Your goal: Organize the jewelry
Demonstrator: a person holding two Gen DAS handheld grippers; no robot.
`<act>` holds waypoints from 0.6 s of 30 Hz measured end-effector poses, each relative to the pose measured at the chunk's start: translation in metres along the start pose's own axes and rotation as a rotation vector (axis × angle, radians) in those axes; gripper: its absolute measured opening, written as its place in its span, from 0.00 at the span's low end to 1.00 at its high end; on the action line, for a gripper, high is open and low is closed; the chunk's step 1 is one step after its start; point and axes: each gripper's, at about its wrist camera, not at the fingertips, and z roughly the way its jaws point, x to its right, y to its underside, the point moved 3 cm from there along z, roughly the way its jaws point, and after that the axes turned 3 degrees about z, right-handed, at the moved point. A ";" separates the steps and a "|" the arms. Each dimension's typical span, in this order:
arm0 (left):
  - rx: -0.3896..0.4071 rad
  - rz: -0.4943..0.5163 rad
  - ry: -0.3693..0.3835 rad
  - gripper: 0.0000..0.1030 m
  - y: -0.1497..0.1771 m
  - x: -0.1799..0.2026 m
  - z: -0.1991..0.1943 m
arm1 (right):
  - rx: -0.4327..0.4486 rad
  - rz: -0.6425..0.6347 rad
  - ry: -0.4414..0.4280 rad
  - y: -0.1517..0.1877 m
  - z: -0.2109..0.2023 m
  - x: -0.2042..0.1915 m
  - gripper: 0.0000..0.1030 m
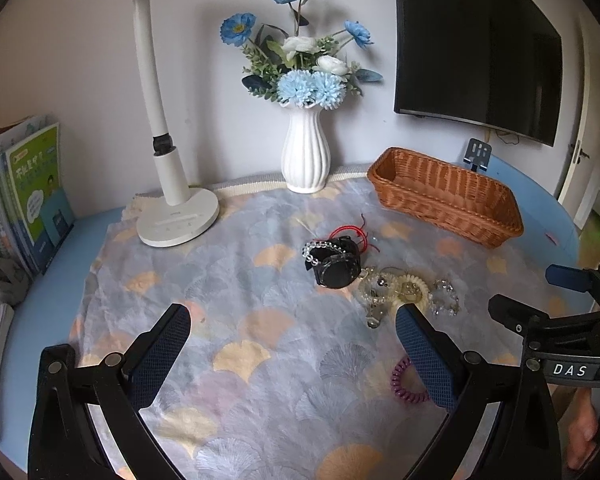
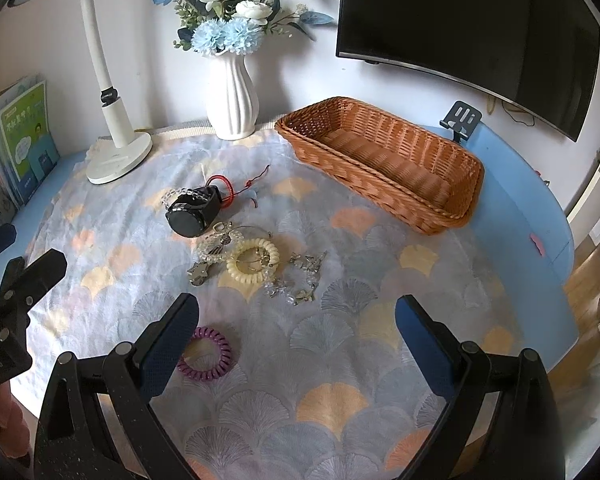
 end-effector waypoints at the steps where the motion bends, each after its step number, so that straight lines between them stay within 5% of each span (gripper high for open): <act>1: -0.001 0.002 0.001 0.99 0.000 0.000 0.000 | 0.000 0.000 0.002 0.000 0.000 0.000 0.96; 18: -0.009 0.002 0.010 0.99 0.003 0.000 0.004 | -0.012 0.001 0.001 0.000 0.004 0.000 0.96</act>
